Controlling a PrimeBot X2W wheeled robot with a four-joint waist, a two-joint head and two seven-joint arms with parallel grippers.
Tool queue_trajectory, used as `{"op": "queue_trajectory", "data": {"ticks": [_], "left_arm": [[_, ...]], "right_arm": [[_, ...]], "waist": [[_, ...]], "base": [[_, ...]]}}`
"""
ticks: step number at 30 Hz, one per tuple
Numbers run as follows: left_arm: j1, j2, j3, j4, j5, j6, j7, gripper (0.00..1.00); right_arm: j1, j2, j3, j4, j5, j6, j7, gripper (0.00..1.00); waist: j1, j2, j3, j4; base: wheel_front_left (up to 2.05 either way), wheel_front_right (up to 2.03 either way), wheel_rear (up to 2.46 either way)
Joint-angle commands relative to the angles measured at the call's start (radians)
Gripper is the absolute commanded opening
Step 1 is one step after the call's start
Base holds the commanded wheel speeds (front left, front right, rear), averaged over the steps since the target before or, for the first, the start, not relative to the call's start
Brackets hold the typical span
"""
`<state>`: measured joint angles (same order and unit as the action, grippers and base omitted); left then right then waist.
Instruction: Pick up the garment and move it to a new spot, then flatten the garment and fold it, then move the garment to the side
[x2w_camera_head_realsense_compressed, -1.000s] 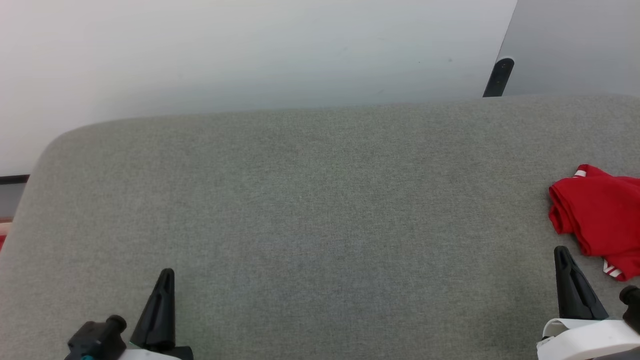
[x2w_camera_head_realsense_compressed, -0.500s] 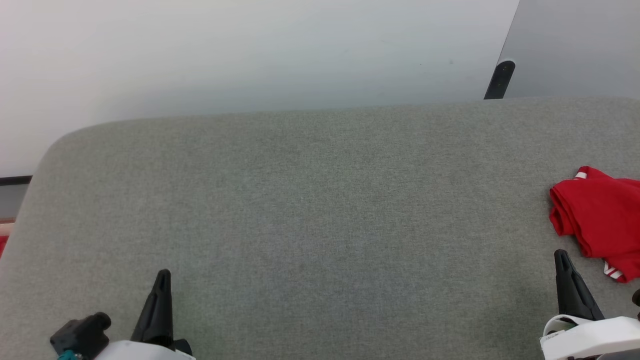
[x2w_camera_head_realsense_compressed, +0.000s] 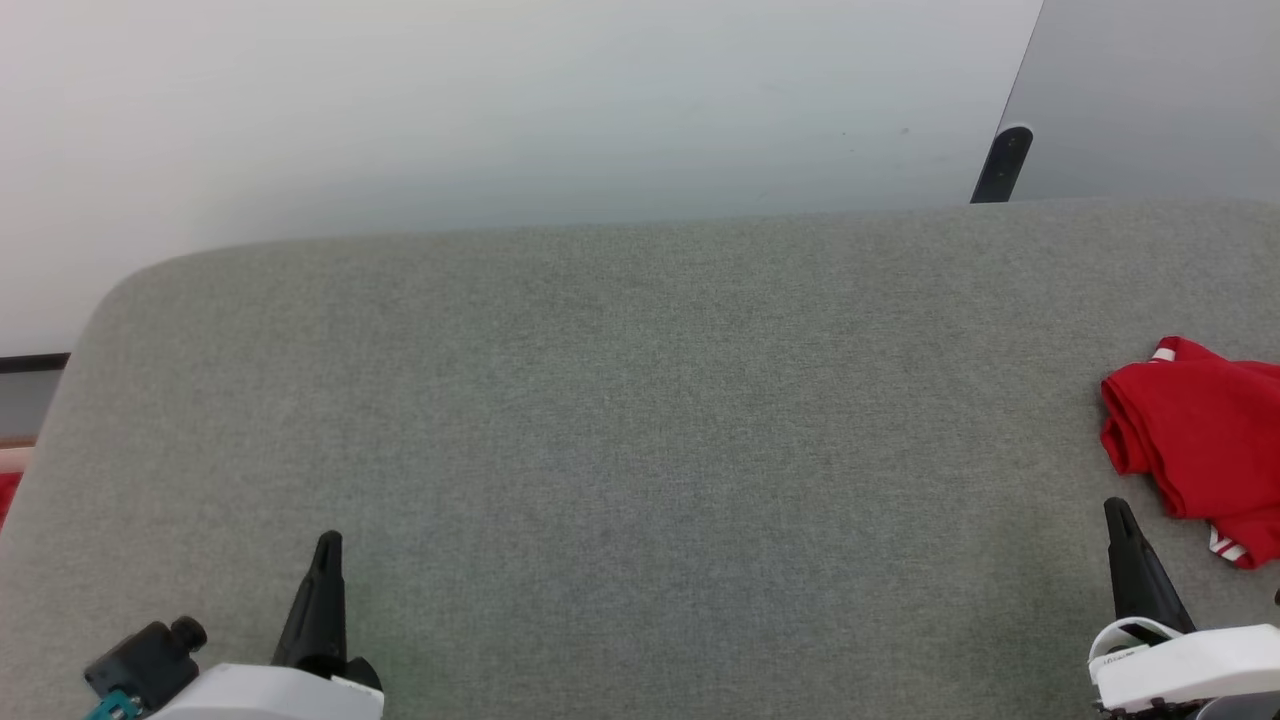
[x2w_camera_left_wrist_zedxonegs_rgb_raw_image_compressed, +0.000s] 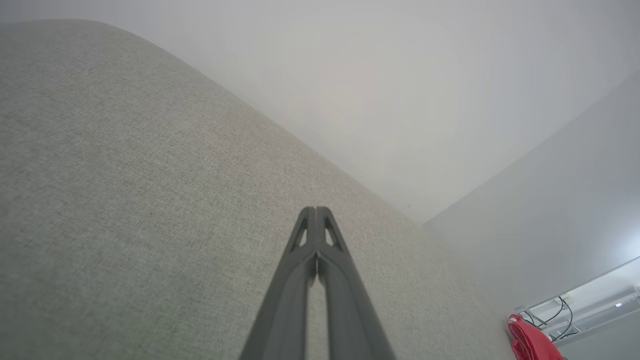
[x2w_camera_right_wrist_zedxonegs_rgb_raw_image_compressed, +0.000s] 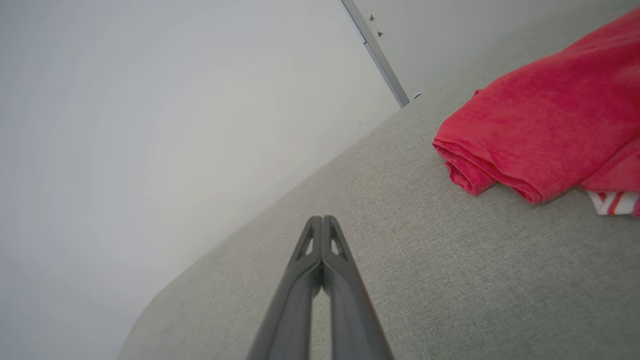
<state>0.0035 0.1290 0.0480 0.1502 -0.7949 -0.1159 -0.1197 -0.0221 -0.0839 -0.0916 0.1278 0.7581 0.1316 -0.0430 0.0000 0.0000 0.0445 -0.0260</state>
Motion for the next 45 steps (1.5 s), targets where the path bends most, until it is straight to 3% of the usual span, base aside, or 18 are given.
{"op": "queue_trajectory", "data": {"ticks": [1, 45], "left_arm": [[-0.022, 0.002, 0.008, -0.005, -0.037, -0.005, 0.007, 0.0], [-0.078, -0.044, 0.043, 0.051, -0.484, -0.012, 0.138, 0.0]], "right_arm": [[-0.026, 0.0, -0.005, -0.006, 0.041, 0.0, 0.005, 0.0], [-0.064, 0.019, -0.016, 0.064, 0.507, -0.001, 0.094, 0.0]], "waist": [[0.0, 0.0, -0.001, 0.001], [0.0, 0.0, -0.02, 0.013]], "base": [[0.0, 0.0, 0.0], [0.0, 0.0, 0.0]]}}
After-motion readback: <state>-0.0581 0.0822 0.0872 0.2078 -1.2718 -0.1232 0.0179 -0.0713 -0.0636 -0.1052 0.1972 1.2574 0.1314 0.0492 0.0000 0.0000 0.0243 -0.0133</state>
